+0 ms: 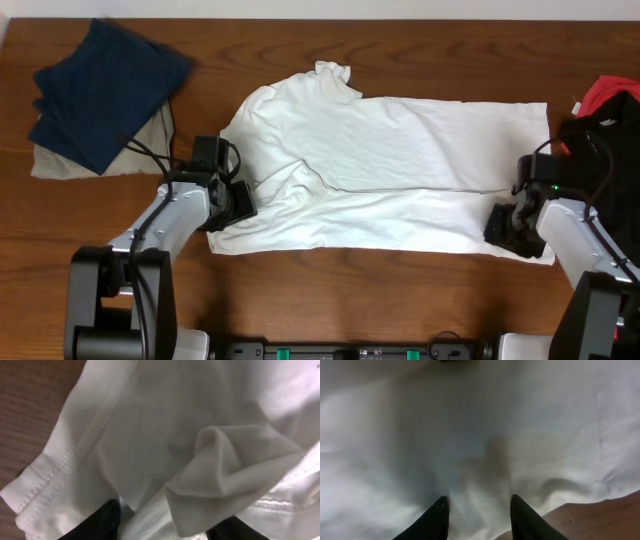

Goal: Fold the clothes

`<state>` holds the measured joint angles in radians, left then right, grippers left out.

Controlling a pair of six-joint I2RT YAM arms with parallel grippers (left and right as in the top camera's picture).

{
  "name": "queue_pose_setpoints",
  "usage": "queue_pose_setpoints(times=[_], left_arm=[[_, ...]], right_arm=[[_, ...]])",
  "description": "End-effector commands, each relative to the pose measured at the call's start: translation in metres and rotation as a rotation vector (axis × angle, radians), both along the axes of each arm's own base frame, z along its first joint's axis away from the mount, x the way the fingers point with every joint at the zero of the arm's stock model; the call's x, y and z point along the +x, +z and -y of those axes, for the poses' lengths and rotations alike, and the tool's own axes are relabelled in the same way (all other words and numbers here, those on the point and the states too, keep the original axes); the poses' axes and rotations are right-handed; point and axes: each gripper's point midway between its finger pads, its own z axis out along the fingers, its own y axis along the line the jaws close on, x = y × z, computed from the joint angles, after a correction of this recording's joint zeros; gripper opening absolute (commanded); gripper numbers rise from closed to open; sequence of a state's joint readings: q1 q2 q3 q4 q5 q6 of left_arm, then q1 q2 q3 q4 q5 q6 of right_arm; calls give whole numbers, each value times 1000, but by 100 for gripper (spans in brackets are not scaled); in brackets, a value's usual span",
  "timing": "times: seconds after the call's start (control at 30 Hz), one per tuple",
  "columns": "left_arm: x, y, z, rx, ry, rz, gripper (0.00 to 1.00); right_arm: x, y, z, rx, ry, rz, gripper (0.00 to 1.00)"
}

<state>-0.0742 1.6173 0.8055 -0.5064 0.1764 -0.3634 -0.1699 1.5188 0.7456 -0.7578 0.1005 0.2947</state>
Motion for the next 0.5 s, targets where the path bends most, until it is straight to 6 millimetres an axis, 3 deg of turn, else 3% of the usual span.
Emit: queue_pose_setpoints(times=[0.0,0.2,0.47], left_arm=[[-37,-20,-10,16,59,-132,55],[-70,-27,-32,12,204,-256,55],[-109,-26,-48,-3,330,-405,55]], right_arm=[[-15,-8,8,-45,-44,-25,38],[-35,-20,5,-45,-58,-71,35],[-55,-19,4,-48,-121,-142,34]])
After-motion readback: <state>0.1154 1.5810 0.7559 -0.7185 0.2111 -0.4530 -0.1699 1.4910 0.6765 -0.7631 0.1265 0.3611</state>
